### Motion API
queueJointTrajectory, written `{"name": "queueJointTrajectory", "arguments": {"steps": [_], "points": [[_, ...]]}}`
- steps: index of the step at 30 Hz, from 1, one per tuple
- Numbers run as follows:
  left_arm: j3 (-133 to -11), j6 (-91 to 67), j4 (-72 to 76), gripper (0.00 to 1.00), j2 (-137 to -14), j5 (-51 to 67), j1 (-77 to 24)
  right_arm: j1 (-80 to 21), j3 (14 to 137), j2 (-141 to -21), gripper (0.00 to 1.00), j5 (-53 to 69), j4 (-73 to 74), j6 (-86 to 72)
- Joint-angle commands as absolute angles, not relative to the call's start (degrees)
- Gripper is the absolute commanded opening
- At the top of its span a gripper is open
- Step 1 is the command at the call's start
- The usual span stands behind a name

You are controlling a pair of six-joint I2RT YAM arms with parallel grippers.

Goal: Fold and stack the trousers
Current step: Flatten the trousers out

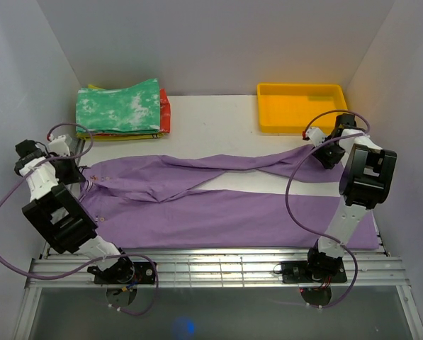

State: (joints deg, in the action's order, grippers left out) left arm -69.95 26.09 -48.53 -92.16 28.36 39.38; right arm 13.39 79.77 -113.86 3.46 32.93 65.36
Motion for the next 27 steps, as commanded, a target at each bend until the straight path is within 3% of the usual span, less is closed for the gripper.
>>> {"name": "queueJointTrajectory", "arguments": {"steps": [1, 3, 8, 15, 20, 24, 27], "points": [[-72.07, 27.6, -45.27, 0.0, -86.31, 30.41, 42.09, 14.24, 78.75, -118.3, 0.45, 0.26, 32.96, 65.57], [-71.28, 27.95, -43.34, 0.0, -85.96, 27.62, 42.8, 14.41, 78.75, -118.48, 0.38, -2.46, 32.78, 65.83], [-69.26, 29.7, -42.37, 0.0, -91.13, 21.45, 43.59, 15.64, 79.54, -118.83, 0.08, -5.53, 32.52, 66.44], [-65.57, 32.08, -36.83, 0.0, -95.71, 19.25, 46.14, 18.63, 81.2, -113.39, 0.08, -3.35, 39.45, 71.01], [-64.69, 34.54, -34.37, 0.0, -96.07, 20.12, 46.23, 19.51, 91.72, -108.9, 0.08, 3.68, 53.67, 72.6], [-64.86, 38.4, -35.95, 0.0, -94.31, 26.88, 46.23, 19.51, 100.45, -109.77, 0.08, 6.59, 70.01, 74.09], [-64.86, 39.99, -35.51, 0.0, -92.38, 28.91, 46.23, 19.42, 100.99, -110.74, 0.08, 6.77, 69.62, 74.53]]}}
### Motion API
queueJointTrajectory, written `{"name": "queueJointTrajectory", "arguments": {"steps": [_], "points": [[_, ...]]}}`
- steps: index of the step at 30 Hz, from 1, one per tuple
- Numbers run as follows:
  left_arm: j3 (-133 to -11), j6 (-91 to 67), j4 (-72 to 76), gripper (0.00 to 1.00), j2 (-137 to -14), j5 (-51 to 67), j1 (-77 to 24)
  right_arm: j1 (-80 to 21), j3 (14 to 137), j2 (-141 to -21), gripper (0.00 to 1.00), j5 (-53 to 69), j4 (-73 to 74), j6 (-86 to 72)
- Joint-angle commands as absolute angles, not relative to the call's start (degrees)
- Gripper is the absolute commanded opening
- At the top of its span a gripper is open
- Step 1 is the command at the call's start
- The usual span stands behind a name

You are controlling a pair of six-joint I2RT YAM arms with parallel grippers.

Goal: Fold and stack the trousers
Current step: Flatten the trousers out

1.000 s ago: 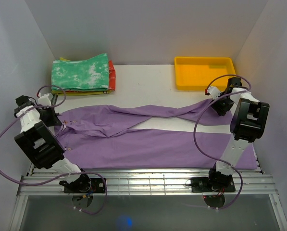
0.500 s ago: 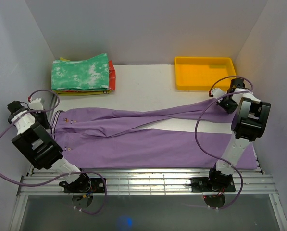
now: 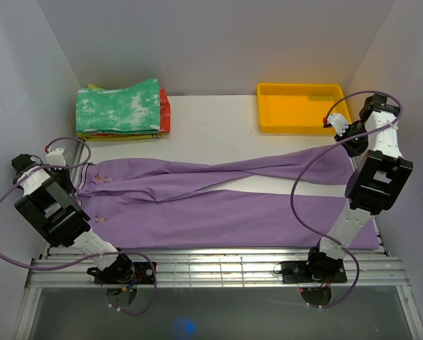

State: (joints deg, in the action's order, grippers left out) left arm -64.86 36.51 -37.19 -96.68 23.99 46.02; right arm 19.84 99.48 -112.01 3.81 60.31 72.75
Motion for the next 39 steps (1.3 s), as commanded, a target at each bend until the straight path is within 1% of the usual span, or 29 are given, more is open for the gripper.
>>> {"name": "queueJointTrajectory", "arguments": {"steps": [1, 3, 4, 5, 6, 7, 8, 9, 10, 11, 13, 14, 15, 17, 18, 19, 21, 23, 25, 26, 29, 32, 34, 35, 36, 37, 38, 39], "points": [[-64.86, 39.64, -34.03, 0.0, -92.29, 28.74, 46.23, 19.34, 101.07, -112.31, 0.08, 6.51, 66.3, 72.27], [-66.52, 37.98, -33.92, 0.0, -93.51, 27.87, 46.14, 18.99, 103.34, -114.95, 0.09, 5.45, 63.99, 69.8], [-67.75, 37.62, -36.8, 0.08, -94.12, 27.95, 46.14, 18.81, 104.66, -117.4, 0.19, 5.45, 64.94, 68.57], [-69.24, 38.14, -39.26, 0.31, -94.57, 29.43, 46.14, 18.81, 105.63, -118.03, 0.24, 6.49, 65.04, 67.6], [-71.35, 41.28, -41.72, 0.45, -93.79, 32.31, 46.66, 18.81, 105.99, -118.3, 0.31, 6.94, 64.52, 66.54], [-71.54, 43.31, -45.23, 0.66, -92.13, 38.52, 46.84, 18.9, 105.3, -117.52, 0.5, 7.47, 63.82, 65.92], [-71.28, 45.33, -46.39, 0.83, -89.93, 41.63, 46.85, 18.98, 104.42, -116.73, 0.6, 8.86, 62.07, 65.4], [-70.58, 49.7, -47.54, 0.98, -85.04, 44.88, 46.67, 18.98, 103.28, -115.76, 0.69, 9.66, 60.83, 65.48], [-70.49, 51.31, -49.29, 0.98, -82.64, 50.13, 46.23, 18.98, 100.23, -113.32, 0.86, 11.84, 57.78, 66.26], [-70.4, 52.29, -49.83, 0.98, -80.62, 51.75, 45.36, 18.98, 98.63, -112.07, 0.89, 13.34, 56.27, 66.88], [-71.19, 55.79, -52.89, 0.98, -76.66, 54.91, 40.71, 18.37, 94.86, -108.83, 0.93, 16.68, 54.32, 69.51], [-71.54, 56.77, -53.95, 0.98, -76.03, 57.72, 38.69, 17.76, 94.05, -108.11, 0.93, 18.79, 53.71, 70.83], [-71.8, 57.13, -54.4, 0.98, -75.68, 58.35, 33.8, 17.06, 93.52, -107.58, 0.92, 19.85, 53.53, 73.19], [-71.72, 55.12, -53.18, 0.97, -76.63, 57.66, 27.8, 14.51, 92.9, -106.79, 0.92, 23.18, 53.88, 75.05], [-71.46, 53.54, -51.87, 0.95, -77.77, 54.96, 21.94, 13.54, 92.81, -106.79, 0.91, 23.99, 53.62, 75.58], [-71.28, 51.79, -48.81, 0.91, -78.91, 53.28, 19.36, 11.27, 92.73, -106.96, 0.91, 24.69, 53.61, 75.85], [-72.07, 50.1, -47.99, 0.87, -84.18, 49.5, 13.92, 8.8, 92.29, -107.31, 0.9, 25.58, 52.22, 76.03], [-73.64, 49.84, -47.03, 0.85, -89.79, 47.3, 10.39, 5.38, 90.98, -107.93, 0.9, 25.14, 50.9, 76.2], [-74.96, 50.18, -46.67, 0.84, -93.15, 46.41, 8.8, 2.48, 90.18, -108.63, 0.9, 24.44, 49.75, 77.33], [-76.1, 50.19, -46.15, 0.85, -95.86, 45.71, 7.22, 1.59, 89.48, -108.81, 0.9, 23.74, 49.05, 77.52], [-77.43, 50.71, -45.0, 0.87, -99.31, 43.16, 4.23, -1.74, 85.97, -108.98, 0.9, 21.98, 44.48, 78.22], [-77.43, 52.12, -42.55, 0.88, -102.12, 40.09, 1.51, -4.04, 84.29, -110.12, 0.89, 20.4, 42.89, 78.49], [-76.38, 50.81, -38.35, 0.86, -103.27, 38.07, 0.97, -4.92, 84.29, -111.53, 0.83, 19.87, 42.63, 78.14], [-76.12, 50.1, -36.93, 0.83, -103.45, 36.4, -1.21, -5.18, 84.46, -111.88, 0.76, 18.91, 42.71, 77.79], [-76.11, 49.58, -36.13, 0.69, -103.97, 35.78, -1.58, -5.36, 84.64, -112.32, 0.67, 18.55, 42.8, 77.52], [-76.46, 48.53, -35.6, 0.57, -104.93, 35.16, -2.02, -5.45, 84.99, -112.67, 0.39, 17.76, 42.8, 77.17], [-76.73, 47.82, -35.6, 0.45, -105.12, 34.63, -2.37, -5.54, 85.08, -112.41, 0.29, 17.49, 42.8, 76.91], [-76.99, 47.38, -35.68, 0.33, -105.12, 34.98, -2.37, -5.54, 85.08, -112.24, 0.22, 17.14, 42.8, 76.47]]}}
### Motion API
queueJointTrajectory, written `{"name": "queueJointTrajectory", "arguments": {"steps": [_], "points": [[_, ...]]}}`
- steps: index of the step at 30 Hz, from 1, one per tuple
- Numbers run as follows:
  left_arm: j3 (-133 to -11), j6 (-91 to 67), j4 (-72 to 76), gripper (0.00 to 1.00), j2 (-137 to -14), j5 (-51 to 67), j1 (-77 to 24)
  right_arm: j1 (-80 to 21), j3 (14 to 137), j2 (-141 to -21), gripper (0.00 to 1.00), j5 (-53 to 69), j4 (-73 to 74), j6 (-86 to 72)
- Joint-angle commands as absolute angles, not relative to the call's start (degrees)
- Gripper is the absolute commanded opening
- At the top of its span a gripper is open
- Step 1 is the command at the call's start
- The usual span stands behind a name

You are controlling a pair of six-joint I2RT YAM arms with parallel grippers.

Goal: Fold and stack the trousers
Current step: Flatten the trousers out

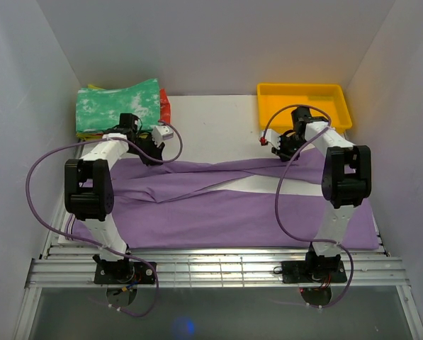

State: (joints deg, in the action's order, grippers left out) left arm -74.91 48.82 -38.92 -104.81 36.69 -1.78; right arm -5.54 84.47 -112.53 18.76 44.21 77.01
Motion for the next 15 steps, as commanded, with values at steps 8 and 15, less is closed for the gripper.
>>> {"name": "queueJointTrajectory", "arguments": {"steps": [8, 15], "points": [[-72.86, 37.22, -27.09, 0.0, -98.09, 36.31, -2.11, -5.27, 90.16, -109.94, 0.08, 18.55, 38.69, 71.82], [-76.27, 21.64, -12.83, 0.0, -105.19, 21.63, -2.11, -5.45, 102.82, -123.12, 0.08, 11.78, 29.18, 60.74]]}}
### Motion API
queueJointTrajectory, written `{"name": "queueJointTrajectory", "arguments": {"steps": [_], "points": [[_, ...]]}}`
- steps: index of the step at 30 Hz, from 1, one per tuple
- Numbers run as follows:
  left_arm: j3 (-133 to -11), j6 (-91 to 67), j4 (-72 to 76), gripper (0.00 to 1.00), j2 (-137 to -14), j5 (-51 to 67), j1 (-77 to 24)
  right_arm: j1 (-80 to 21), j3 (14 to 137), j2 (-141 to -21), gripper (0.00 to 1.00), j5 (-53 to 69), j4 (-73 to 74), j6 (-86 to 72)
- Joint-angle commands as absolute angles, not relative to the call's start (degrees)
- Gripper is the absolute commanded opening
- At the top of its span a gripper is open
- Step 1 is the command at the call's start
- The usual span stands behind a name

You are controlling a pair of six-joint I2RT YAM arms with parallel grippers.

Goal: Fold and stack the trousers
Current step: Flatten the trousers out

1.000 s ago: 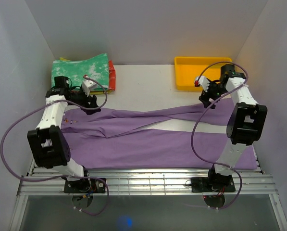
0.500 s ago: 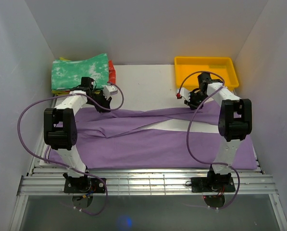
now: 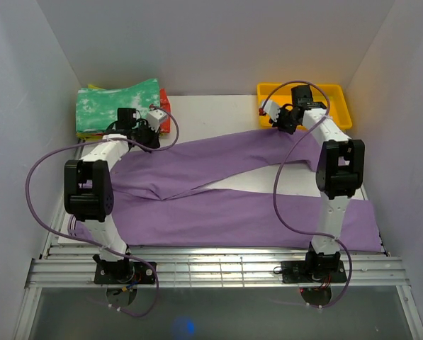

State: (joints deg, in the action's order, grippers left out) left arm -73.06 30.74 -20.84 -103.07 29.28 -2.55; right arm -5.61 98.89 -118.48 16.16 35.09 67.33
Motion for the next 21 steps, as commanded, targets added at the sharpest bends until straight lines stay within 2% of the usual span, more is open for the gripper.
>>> {"name": "queueJointTrajectory", "arguments": {"steps": [1, 2, 3, 4, 5, 7, 9, 13, 18, 21], "points": [[-77.77, 19.79, -14.57, 0.04, -108.6, 20.75, -2.11, -5.97, 105.44, -125.4, 0.16, 10.82, 29.53, 59.86], [-79.7, 19.17, -16.42, 0.16, -110.2, 19.79, -2.2, -6.41, 106.51, -126.29, 0.26, 7.59, 31.18, 58.03], [-83.02, 18.64, -18.0, 0.36, -111.61, 19.6, -2.2, -6.76, 107.31, -126.82, 0.34, 6.34, 32.07, 57.14], [-83.93, 18.55, -20.63, 0.44, -112.58, 19.77, -2.2, -6.85, 107.4, -126.3, 0.49, 5.63, 32.95, 56.35], [-84.11, 19.24, -21.09, 0.54, -112.07, 21.52, -2.2, -6.77, 106.45, -125.34, 0.56, 4.49, 33.57, 55.64], [-82.37, 21.87, -21.44, 0.78, -107.7, 24.59, -2.2, -5.81, 103.38, -120.6, 0.62, 3.61, 33.66, 55.28], [-80.52, 23.46, -21.97, 0.8, -103.64, 27.76, -2.37, -4.4, 98.72, -117.0, 0.62, 4.74, 34.45, 55.81], [-78.67, 29.0, -32.83, 0.78, -96.6, 31.64, -2.9, 0.34, 92.91, -109.09, 0.6, 6.06, 38.66, 59.14], [-70.33, 31.55, -39.54, 0.76, -87.57, 29.97, -2.81, 2.81, 84.4, -107.14, 0.6, 3.7, 40.52, 62.48], [-66.29, 31.55, -43.41, 0.77, -83.69, 33.04, -2.81, 4.39, 82.27, -108.54, 0.59, 3.16, 39.38, 63.11]]}}
